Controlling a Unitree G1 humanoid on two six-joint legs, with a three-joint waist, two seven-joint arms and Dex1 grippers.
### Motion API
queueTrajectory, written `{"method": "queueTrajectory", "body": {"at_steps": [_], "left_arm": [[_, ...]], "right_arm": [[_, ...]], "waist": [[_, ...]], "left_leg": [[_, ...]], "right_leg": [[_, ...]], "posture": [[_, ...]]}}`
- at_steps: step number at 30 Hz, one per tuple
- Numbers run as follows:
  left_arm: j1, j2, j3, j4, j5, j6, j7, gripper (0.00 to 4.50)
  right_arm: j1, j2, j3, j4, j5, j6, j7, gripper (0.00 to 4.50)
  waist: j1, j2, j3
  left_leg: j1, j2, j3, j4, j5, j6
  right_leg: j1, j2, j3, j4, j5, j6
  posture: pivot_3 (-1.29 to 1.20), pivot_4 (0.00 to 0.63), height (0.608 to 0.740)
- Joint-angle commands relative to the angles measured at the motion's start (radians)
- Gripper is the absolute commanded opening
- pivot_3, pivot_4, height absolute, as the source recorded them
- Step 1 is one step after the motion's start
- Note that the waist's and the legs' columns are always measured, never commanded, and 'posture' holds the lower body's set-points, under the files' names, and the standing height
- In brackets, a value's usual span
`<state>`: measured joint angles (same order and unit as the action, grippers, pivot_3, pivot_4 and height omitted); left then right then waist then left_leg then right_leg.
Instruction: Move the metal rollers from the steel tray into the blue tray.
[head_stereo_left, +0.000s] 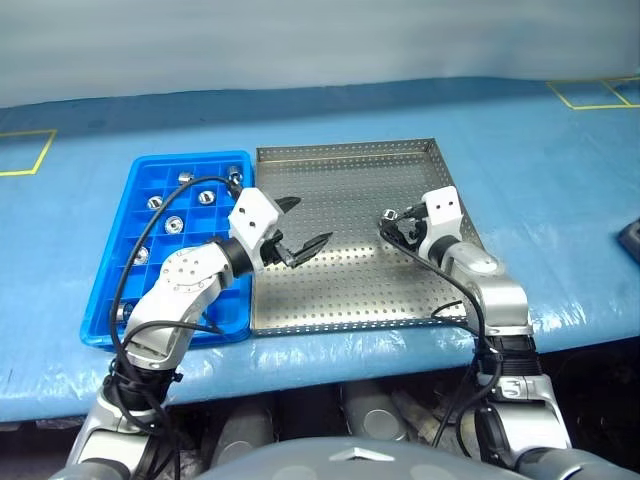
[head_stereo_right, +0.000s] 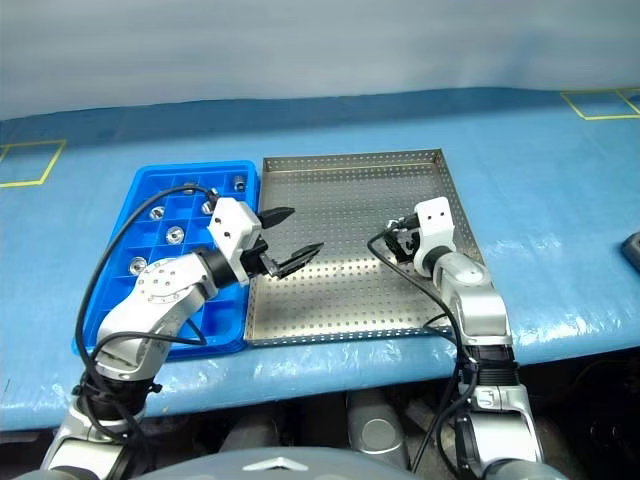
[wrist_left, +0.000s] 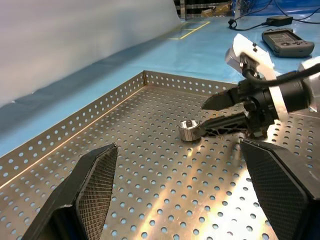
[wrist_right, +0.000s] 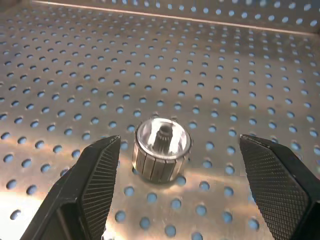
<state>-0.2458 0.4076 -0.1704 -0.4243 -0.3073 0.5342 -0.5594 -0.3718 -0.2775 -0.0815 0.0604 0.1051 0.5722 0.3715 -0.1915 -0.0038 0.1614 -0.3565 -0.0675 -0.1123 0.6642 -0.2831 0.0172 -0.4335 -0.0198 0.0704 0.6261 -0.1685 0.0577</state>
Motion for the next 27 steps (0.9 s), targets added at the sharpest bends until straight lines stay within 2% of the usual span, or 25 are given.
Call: {"method": "queueTrajectory", "body": {"at_steps": [1,14,21,27], "left_arm": [[0.009,0.013,0.023,-0.049,0.011,-0.013,0.012,4.29],[0.045,0.037,0.046,-0.087,0.017,-0.007,0.031,4.29],[0.036,0.038,0.04,-0.08,0.018,-0.008,0.028,4.29],[0.035,0.038,0.04,-0.076,0.017,-0.011,0.023,4.29]], "right_arm": [[-0.051,0.012,0.015,0.052,0.013,-0.046,0.009,3.97],[-0.105,0.021,0.039,0.214,-0.005,-0.076,-0.016,3.97],[-0.085,0.018,0.032,0.184,-0.002,-0.071,-0.029,1.73],[-0.048,0.014,0.038,0.09,0.008,-0.044,-0.023,1.74]], "waist": [[0.006,0.0,0.0],[0.061,0.0,0.0],[0.068,0.0,0.0],[0.068,0.0,0.0]], "left_leg": [[0.0,0.0,0.0,0.0,0.0,0.0],[-0.001,0.0,0.0,0.0,0.0,0.001],[-0.001,0.0,0.0,0.0,0.0,0.001],[-0.001,0.0,0.0,0.0,0.0,0.001]], "right_leg": [[0.0,0.0,0.0,0.0,0.0,0.0],[-0.001,-0.001,0.0,-0.001,0.003,-0.005],[-0.001,-0.001,0.0,-0.001,0.003,-0.005],[-0.001,-0.001,0.0,-0.001,0.003,-0.005]], "posture": [[-0.17,0.15,0.74],[-0.13,0.15,0.74],[-0.14,0.15,0.74],[-0.15,0.15,0.74]]}}
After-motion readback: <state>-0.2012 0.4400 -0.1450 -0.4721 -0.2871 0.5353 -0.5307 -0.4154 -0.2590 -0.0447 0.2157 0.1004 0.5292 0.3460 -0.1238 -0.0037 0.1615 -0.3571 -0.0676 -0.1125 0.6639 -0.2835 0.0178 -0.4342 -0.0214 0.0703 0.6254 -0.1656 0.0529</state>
